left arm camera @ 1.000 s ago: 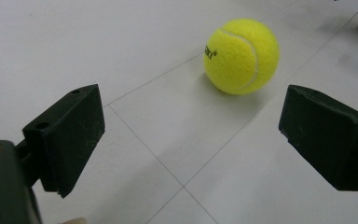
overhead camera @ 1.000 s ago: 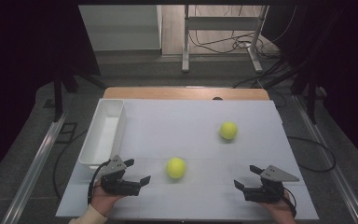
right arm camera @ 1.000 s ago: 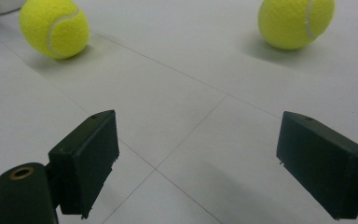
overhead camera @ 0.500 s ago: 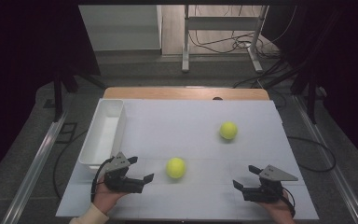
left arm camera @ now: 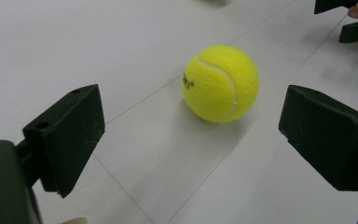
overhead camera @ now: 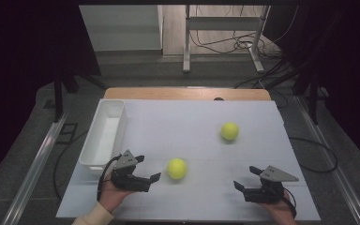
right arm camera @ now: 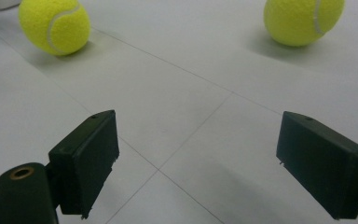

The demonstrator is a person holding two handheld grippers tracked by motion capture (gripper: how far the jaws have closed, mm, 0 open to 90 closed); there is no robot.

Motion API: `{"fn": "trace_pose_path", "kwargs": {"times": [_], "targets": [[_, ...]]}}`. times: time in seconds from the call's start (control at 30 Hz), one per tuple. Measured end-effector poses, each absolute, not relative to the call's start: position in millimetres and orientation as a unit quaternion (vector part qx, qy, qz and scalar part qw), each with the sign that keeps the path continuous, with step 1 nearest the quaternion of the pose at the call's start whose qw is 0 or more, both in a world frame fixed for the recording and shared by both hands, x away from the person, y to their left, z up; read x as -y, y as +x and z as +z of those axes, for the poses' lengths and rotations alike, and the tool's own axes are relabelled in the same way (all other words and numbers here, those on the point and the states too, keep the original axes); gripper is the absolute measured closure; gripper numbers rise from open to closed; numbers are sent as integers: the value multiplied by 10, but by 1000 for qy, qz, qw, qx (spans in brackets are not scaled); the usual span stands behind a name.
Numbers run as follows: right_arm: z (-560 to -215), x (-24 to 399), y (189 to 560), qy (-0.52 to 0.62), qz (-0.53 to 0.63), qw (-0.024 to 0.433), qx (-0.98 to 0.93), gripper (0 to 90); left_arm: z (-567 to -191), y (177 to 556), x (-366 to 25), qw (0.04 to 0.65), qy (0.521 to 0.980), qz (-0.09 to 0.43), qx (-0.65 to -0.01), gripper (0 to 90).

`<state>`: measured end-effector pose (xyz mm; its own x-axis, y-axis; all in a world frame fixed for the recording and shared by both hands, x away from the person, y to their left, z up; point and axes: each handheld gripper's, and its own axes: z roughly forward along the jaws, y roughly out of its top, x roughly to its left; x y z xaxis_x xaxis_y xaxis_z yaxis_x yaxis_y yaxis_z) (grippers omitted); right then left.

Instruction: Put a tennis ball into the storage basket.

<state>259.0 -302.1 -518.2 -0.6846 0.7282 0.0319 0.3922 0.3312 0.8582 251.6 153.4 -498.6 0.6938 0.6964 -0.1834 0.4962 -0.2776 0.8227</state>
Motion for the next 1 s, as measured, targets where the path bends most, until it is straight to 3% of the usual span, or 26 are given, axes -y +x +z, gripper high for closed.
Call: {"fn": "trace_pose_path", "kwargs": {"times": [1.0], "targets": [[-5202,3014,2600,349,444,189,-803,136,-4916,2687,-1236,460,807,81,-363,79]]}}
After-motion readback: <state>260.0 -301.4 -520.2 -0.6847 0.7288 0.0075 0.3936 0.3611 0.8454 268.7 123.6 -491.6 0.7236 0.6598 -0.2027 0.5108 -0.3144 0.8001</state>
